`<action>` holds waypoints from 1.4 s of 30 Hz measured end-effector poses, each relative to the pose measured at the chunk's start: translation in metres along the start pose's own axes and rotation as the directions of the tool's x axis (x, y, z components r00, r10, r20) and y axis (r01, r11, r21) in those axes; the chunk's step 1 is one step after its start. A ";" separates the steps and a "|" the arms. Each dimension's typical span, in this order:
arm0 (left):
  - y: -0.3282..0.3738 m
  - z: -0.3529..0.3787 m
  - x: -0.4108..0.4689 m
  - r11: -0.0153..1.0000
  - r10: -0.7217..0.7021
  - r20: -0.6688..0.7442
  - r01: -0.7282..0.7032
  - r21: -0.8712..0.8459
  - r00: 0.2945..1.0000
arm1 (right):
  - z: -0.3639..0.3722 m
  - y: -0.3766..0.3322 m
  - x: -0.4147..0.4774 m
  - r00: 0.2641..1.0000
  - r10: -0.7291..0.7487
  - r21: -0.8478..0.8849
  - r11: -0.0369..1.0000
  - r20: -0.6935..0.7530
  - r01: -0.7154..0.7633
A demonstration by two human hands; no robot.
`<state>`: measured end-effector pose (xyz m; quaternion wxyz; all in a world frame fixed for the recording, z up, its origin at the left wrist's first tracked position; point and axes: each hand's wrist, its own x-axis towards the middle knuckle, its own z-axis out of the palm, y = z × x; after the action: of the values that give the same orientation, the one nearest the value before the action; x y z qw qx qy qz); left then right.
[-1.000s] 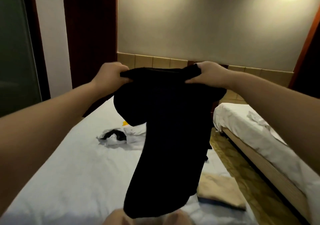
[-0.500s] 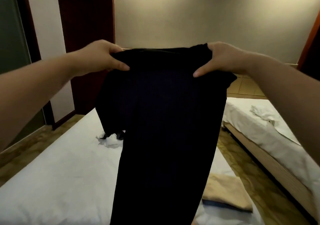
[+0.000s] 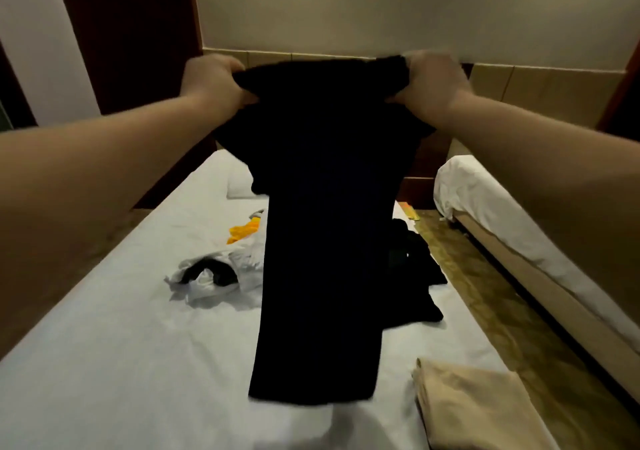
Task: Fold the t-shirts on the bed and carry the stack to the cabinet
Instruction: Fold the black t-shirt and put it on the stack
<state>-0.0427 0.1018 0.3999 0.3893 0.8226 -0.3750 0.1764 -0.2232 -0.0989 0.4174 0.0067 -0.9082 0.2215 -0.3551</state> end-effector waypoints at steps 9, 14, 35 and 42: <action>0.019 -0.035 -0.005 0.974 0.225 -0.142 -0.225 0.019 0.964 | -0.046 -0.022 -0.005 0.980 -0.027 -0.006 1.000 -0.199 0.026; -0.011 -0.010 -0.116 0.988 0.153 -0.032 -0.152 0.037 0.988 | -0.026 -0.021 -0.106 0.992 -0.120 -0.033 0.992 -0.030 0.119; -0.124 0.077 -0.533 0.976 -0.183 0.550 0.219 0.000 0.815 | 0.098 -0.028 -0.516 0.798 -0.095 0.330 0.934 0.594 -0.135; -0.134 0.072 -0.554 0.955 -0.219 0.539 0.293 -0.054 0.813 | 0.082 -0.032 -0.574 0.765 -0.020 0.314 0.918 0.643 -0.240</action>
<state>-0.3052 0.3680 -0.0363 0.3461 0.8541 -0.3638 -0.1358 -0.5302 0.1519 -0.0065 0.2772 -0.9403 0.1872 -0.0626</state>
